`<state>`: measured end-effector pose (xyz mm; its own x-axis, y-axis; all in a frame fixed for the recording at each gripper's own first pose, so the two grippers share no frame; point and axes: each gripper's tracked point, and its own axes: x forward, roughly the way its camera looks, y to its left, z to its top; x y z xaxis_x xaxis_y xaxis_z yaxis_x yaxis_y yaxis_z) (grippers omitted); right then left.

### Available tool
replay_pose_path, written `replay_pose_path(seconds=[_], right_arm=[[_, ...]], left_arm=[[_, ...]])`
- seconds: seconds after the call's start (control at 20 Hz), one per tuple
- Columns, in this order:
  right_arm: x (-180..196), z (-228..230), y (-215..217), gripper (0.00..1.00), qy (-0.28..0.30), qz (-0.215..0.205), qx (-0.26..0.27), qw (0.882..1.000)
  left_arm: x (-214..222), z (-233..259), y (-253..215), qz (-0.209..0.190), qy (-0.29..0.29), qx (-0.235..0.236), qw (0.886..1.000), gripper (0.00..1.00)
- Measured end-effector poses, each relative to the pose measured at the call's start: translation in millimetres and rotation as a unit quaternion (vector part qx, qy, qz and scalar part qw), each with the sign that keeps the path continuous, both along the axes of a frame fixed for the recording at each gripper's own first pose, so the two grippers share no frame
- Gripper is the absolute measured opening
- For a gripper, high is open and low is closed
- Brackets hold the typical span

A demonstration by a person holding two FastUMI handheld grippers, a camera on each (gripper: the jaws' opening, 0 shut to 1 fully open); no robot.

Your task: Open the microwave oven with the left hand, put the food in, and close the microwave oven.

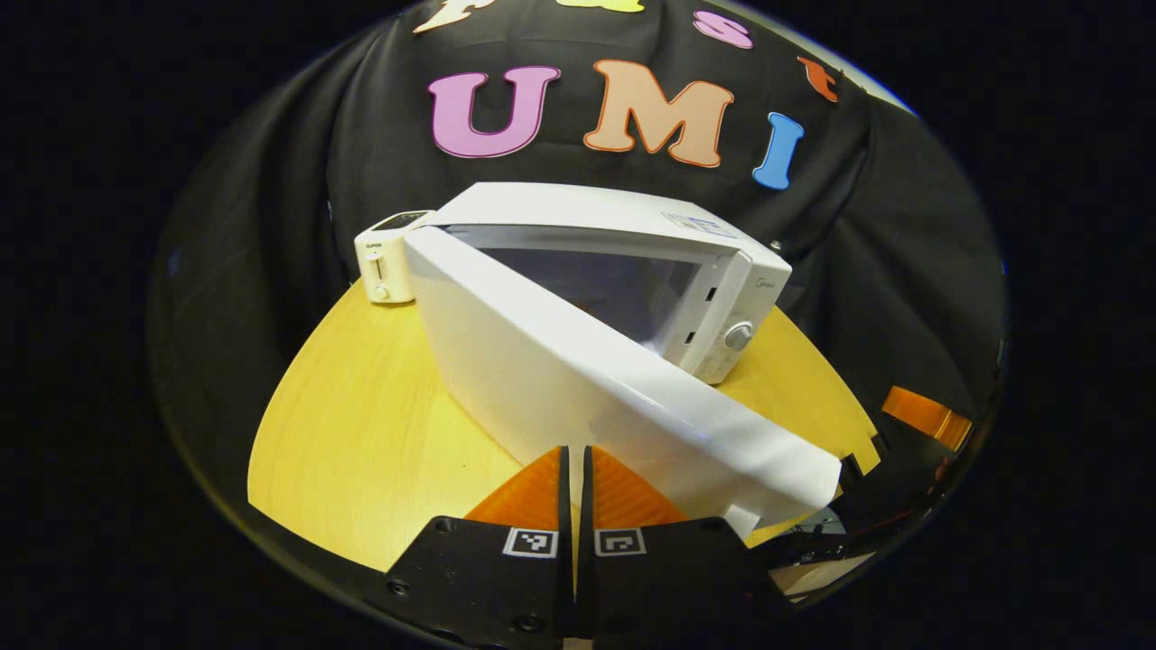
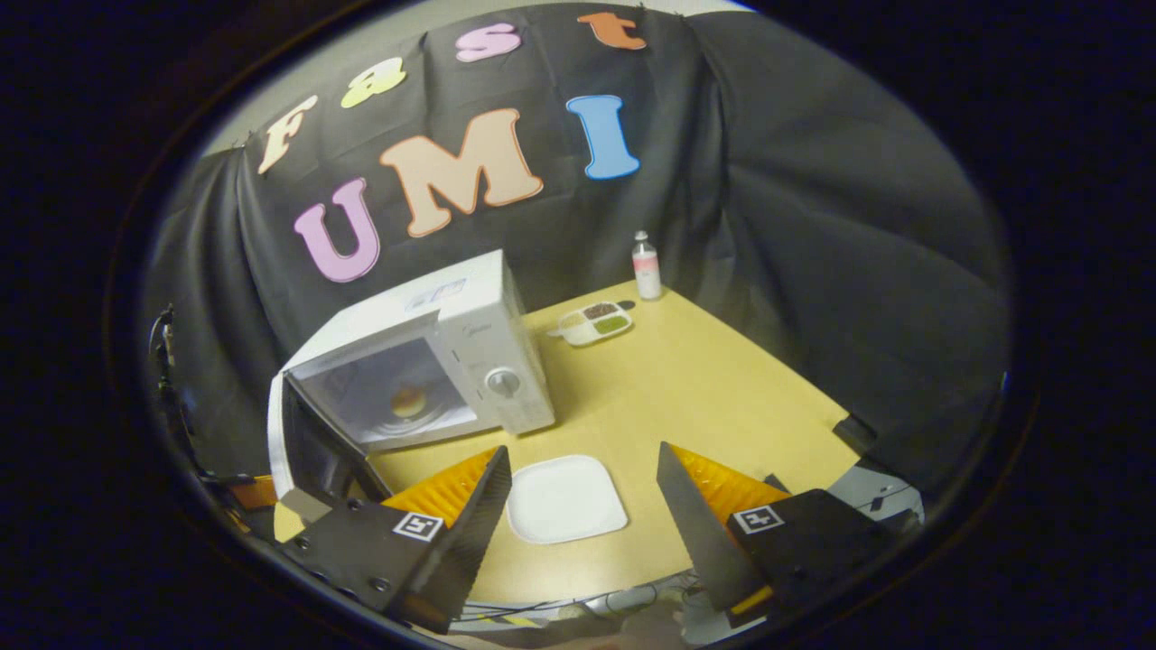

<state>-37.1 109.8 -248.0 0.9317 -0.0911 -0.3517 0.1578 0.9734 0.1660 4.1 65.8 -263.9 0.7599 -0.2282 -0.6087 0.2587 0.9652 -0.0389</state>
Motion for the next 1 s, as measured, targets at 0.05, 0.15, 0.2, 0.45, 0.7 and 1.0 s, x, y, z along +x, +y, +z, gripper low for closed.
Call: replay_pose_path(seconds=[0.05,0.15,0.2,0.45,0.7,1.0], right_arm=[[2.5,3.8,-4.6,0.92,-0.006,-0.002,0.0,1.0],[7.0,6.6,-11.0,1.0,-0.014,0.0,-0.001,1.0],[8.9,9.3,-14.7,0.92,-0.017,0.0,0.001,1.0],[16.8,24.0,-49.5,0.92,-0.04,-0.025,0.01,0.999],[14.7,33.4,-83.0,0.92,-0.049,-0.053,0.003,0.997],[19.4,42.6,-107.7,1.0,-0.061,-0.057,-0.024,0.996]], left_arm=[[7.1,1.6,-9.1,-0.003,-0.008,0.001,1.0,0.01],[17.6,2.5,-29.4,-0.012,-0.016,0.001,1.0,0.01],[21.6,3.0,-40.1,-0.017,-0.019,0.0,1.0,0.01],[46.4,-2.2,-102.2,-0.061,-0.027,-0.004,0.998,0.01],[72.5,-4.5,-141.2,-0.075,-0.032,-0.007,0.997,0.01],[99.2,1.5,-150.6,-0.05,-0.052,-0.006,0.997,0.01]])
